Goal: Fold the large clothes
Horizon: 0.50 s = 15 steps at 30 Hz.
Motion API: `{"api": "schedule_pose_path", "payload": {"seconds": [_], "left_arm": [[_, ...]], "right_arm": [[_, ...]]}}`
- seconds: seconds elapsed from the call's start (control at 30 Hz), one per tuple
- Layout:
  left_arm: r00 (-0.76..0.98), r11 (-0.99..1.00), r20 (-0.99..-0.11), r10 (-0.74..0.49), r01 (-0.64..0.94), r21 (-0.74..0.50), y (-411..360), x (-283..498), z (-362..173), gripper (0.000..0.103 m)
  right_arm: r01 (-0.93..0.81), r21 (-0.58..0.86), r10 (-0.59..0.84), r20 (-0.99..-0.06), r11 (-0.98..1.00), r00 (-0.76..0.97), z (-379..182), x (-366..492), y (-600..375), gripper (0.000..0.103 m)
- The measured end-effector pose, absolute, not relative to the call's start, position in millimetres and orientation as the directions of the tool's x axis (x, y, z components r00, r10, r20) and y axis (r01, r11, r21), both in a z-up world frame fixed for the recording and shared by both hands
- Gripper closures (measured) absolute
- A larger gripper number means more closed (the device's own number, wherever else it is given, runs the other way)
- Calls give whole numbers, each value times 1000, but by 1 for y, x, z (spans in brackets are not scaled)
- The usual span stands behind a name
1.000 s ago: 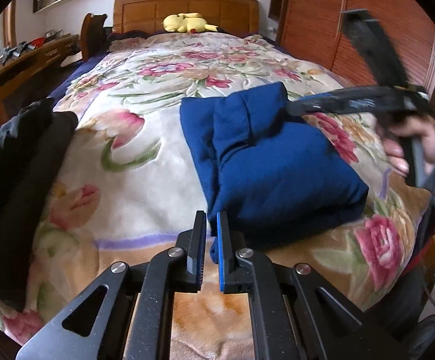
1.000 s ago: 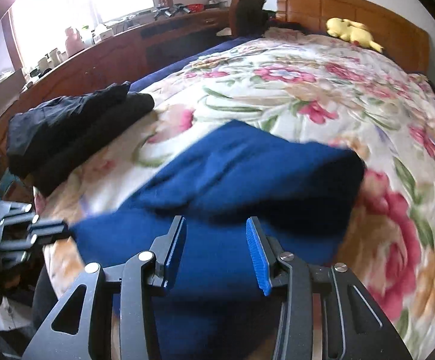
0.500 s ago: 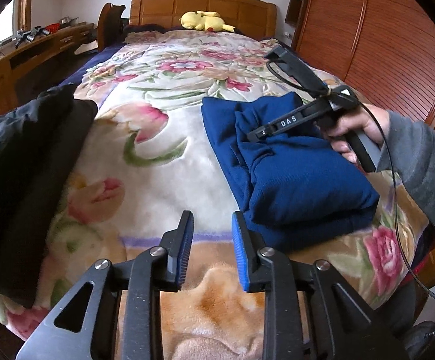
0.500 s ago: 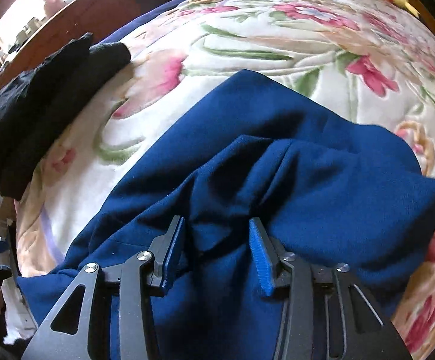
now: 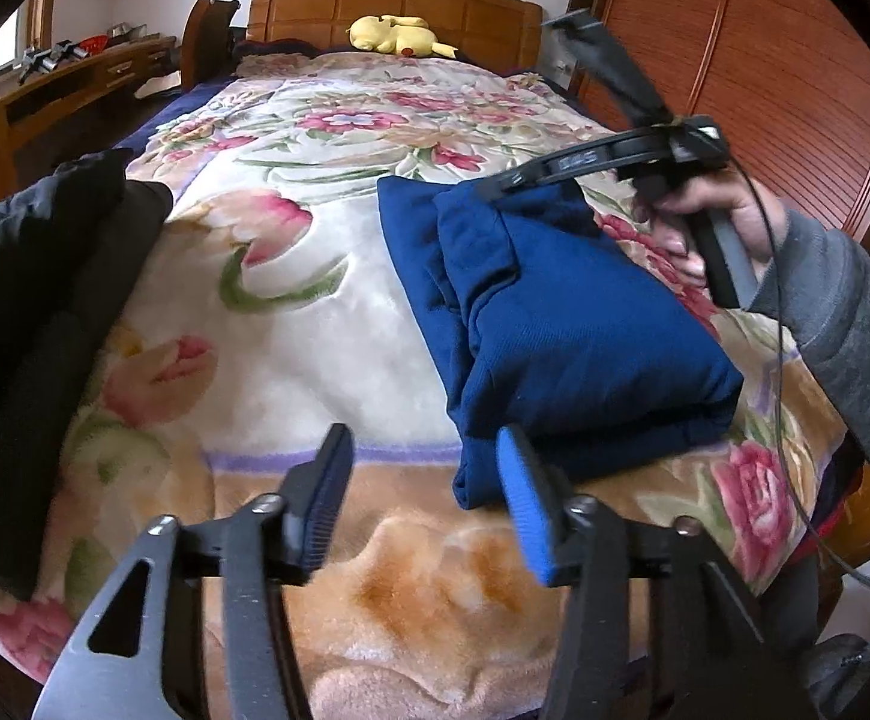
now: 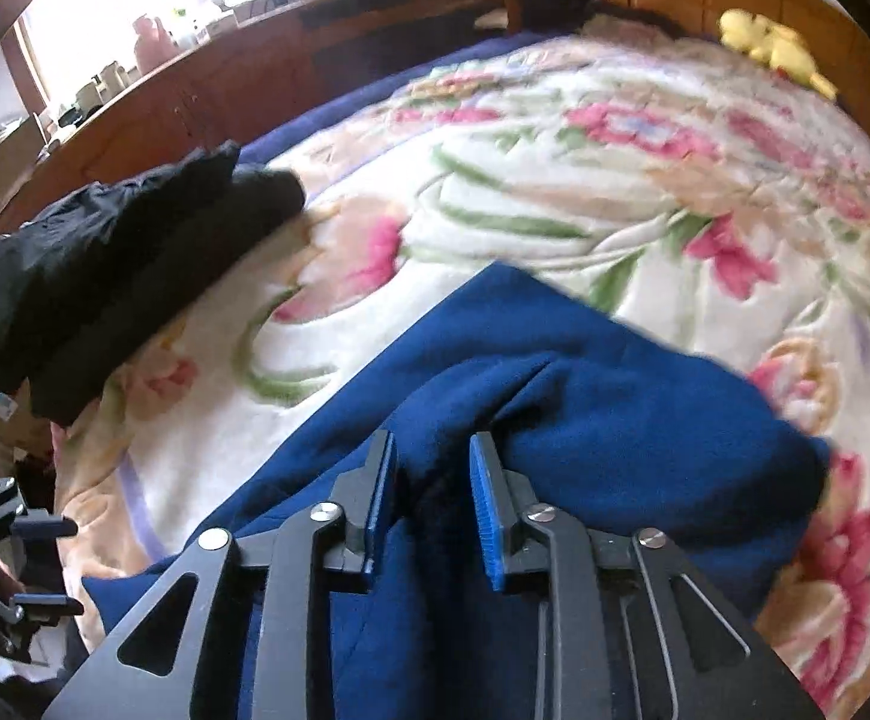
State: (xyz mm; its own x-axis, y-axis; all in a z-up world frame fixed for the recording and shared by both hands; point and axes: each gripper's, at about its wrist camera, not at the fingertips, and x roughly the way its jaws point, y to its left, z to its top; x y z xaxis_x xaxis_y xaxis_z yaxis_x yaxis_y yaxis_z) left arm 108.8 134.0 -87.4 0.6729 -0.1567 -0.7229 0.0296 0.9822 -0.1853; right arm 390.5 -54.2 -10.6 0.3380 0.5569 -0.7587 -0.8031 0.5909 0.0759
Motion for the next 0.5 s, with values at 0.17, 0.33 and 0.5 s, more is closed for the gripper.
{"api": "schedule_pose_path", "payload": {"seconds": [0.17,0.33,0.5], "left_arm": [[672,983,-725,-154,31,-181,133,108,-88,36],[670,983,-726,-155,29,-183,131,112,-90,34],[659,984,-736,-155,33,-177,126,117,-95,34]], "right_arm": [[-749,-19,499,-734,662,460,-1,400,-98,47],[-647,-72,381,-756,759,531,-17,428,-132,44],[-563,-40,320,-788,826,525,-44,455,-149,41]]}}
